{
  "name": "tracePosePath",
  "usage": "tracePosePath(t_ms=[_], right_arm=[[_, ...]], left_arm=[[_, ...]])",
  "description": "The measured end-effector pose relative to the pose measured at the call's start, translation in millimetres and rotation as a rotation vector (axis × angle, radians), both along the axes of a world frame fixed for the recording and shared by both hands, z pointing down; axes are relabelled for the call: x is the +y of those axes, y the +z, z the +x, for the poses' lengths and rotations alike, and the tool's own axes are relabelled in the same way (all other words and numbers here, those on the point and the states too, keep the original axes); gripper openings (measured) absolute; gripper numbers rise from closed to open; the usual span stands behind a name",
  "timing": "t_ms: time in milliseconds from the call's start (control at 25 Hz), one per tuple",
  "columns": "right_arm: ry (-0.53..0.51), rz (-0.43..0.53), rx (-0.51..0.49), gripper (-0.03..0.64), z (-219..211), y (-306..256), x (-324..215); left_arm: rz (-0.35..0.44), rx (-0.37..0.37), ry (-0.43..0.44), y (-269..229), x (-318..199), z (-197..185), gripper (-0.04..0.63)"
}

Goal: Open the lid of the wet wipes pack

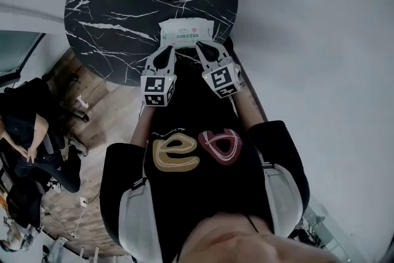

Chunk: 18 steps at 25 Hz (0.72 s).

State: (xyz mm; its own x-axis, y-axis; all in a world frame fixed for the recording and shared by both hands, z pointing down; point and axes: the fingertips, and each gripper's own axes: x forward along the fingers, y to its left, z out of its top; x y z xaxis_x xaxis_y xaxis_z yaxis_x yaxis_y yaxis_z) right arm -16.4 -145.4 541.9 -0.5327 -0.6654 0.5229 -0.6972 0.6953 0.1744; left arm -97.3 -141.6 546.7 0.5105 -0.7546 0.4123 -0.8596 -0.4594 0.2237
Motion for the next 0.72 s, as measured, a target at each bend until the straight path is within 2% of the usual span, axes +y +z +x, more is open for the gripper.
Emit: tracePosePath(t_ms=[280, 400, 720], right_arm=[[-0.147, 0.033, 0.163, 0.018, -10, 7, -13], [-0.231, 0.025, 0.235, 0.082, -17, 15, -16], [-0.45, -0.014, 0.418, 0.136, -26, 40, -24]], left_arm=[[-0.05, -0.057, -0.007, 13, -9, 2, 0.021], [-0.078, -0.052, -0.016, 18, -13, 1, 0.021], [-0.117, -0.09, -0.017, 31, -28, 0, 0.021]])
